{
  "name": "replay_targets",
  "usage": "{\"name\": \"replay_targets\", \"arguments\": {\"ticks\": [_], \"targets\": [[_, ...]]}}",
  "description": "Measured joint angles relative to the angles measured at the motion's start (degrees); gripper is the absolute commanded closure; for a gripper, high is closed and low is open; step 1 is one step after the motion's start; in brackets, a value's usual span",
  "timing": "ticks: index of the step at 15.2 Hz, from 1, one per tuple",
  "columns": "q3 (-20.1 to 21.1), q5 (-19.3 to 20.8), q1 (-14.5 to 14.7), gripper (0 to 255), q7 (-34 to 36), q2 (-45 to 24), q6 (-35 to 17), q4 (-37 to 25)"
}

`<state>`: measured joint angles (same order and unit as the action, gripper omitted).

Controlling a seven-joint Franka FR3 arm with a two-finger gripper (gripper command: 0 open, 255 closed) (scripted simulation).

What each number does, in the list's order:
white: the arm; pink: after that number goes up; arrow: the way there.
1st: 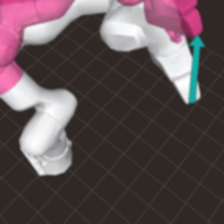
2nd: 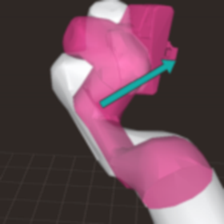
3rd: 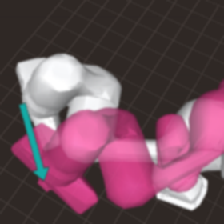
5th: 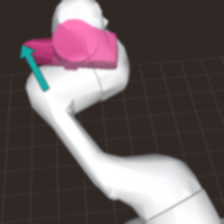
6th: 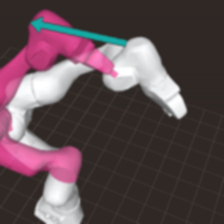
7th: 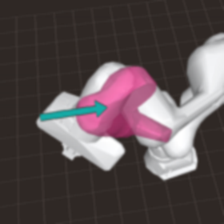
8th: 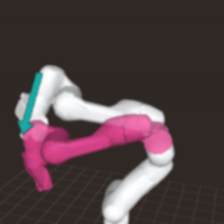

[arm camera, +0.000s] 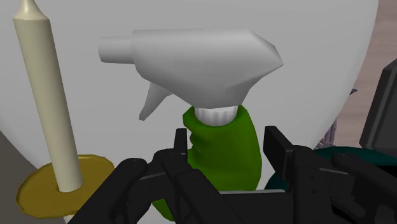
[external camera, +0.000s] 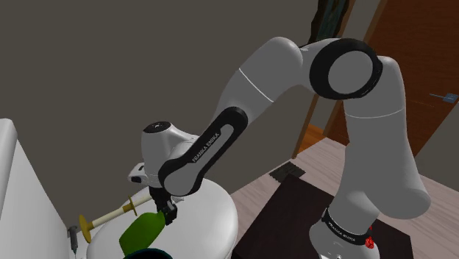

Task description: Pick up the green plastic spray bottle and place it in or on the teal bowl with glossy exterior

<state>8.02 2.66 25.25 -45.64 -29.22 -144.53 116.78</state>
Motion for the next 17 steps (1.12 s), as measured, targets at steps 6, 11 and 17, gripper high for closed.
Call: {"name": "replay_targets", "arguments": {"ticks": [6,11,17], "targets": [[0.46,-0.63,-0.40,255,-0.34,3.63,3.52,0.09],[0.80,-1.13,-0.61,255,-0.51,6.49,6.46,-0.02],[1.06,-1.73,-1.01,255,-0.99,9.60,10.09,-0.56]]}}
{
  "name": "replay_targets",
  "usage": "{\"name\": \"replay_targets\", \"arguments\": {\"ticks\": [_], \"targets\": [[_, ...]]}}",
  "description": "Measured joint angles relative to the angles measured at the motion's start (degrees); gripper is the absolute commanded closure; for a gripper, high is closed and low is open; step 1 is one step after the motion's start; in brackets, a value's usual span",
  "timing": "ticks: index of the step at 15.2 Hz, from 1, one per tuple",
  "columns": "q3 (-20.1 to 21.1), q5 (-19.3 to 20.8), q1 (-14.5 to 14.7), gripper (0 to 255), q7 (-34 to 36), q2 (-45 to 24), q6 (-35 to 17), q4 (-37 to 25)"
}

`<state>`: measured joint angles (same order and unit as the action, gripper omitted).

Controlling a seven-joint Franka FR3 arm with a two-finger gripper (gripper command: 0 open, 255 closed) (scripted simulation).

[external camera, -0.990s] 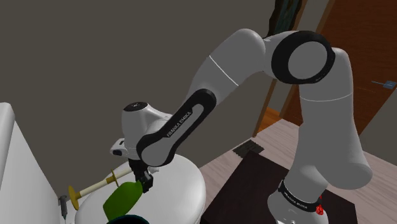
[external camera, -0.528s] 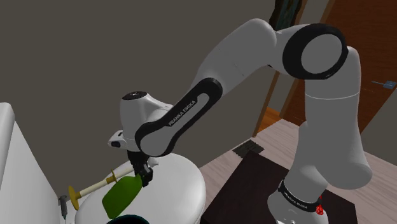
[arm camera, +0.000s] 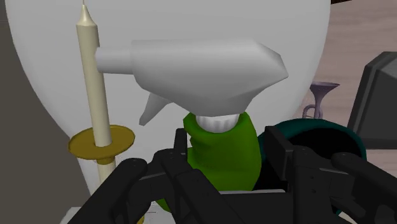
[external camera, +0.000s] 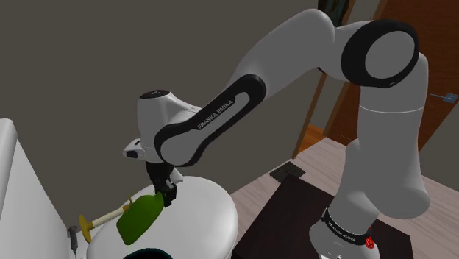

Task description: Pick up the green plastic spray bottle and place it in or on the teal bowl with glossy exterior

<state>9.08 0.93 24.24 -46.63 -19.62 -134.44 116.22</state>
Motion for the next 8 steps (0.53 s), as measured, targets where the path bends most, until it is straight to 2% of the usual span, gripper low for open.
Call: {"name": "replay_targets", "arguments": {"ticks": [8], "targets": [[2.97,0.59,6.35,255,9.61,2.00,-0.16,1.95]]}}
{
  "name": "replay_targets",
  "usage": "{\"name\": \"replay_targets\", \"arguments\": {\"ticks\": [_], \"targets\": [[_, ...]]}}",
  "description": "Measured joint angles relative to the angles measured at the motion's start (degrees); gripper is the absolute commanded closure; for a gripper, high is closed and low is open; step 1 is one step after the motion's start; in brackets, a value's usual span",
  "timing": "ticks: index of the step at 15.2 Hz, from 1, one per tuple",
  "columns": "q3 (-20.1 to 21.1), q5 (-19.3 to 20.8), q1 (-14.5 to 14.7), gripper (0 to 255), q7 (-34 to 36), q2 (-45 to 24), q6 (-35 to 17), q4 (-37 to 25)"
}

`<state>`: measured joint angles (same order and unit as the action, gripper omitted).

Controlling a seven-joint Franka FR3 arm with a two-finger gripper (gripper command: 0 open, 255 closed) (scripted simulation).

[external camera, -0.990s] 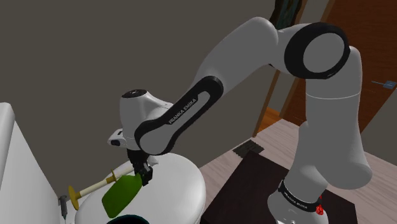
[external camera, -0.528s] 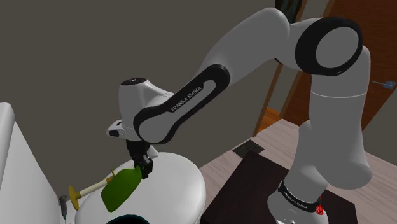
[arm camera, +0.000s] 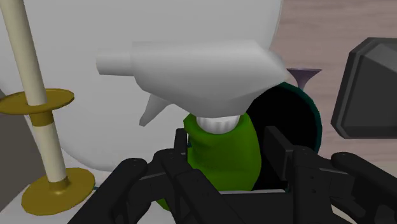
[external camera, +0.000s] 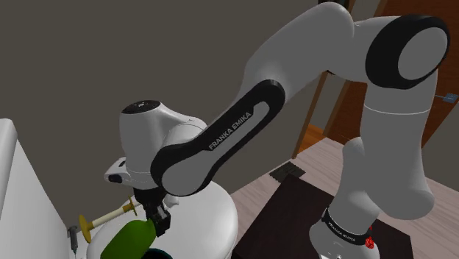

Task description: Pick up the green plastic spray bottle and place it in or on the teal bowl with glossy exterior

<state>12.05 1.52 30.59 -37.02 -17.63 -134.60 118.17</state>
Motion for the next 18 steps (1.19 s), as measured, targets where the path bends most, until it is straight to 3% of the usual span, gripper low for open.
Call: {"name": "replay_targets", "arguments": {"ticks": [7,18], "targets": [[2.31,1.02,5.47,255,8.37,-0.52,0.09,-0.78],[1.33,3.01,6.49,255,9.80,-6.57,-6.62,0.03]]}}
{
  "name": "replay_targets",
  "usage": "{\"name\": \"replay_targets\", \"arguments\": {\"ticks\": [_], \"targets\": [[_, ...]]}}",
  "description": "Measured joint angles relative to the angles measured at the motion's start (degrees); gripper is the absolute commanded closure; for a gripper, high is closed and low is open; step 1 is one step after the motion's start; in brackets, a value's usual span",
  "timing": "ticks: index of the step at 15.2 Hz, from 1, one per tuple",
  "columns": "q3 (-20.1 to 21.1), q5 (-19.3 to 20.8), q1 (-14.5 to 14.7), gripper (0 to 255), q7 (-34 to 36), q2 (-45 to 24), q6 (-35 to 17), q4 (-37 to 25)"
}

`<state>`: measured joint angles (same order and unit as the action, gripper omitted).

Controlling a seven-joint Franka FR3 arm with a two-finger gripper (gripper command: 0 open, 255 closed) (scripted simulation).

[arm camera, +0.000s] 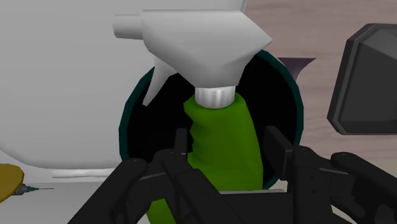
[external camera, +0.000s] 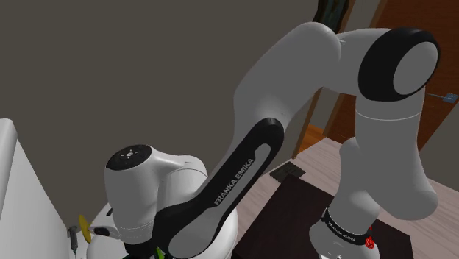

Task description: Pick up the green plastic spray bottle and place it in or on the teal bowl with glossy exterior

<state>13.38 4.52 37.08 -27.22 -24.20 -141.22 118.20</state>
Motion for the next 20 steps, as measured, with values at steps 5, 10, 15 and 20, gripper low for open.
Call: {"name": "replay_targets", "arguments": {"ticks": [5,10,15,20], "targets": [[-0.41,0.63,0.37,255,0.40,-2.01,-2.03,0.05],[-0.42,0.66,0.41,0,0.45,-2.10,-2.18,0.09],[-0.42,0.66,0.41,0,0.45,-2.10,-2.18,0.08],[0.46,-0.72,-0.42,0,-0.42,2.44,2.04,0.26]]}}
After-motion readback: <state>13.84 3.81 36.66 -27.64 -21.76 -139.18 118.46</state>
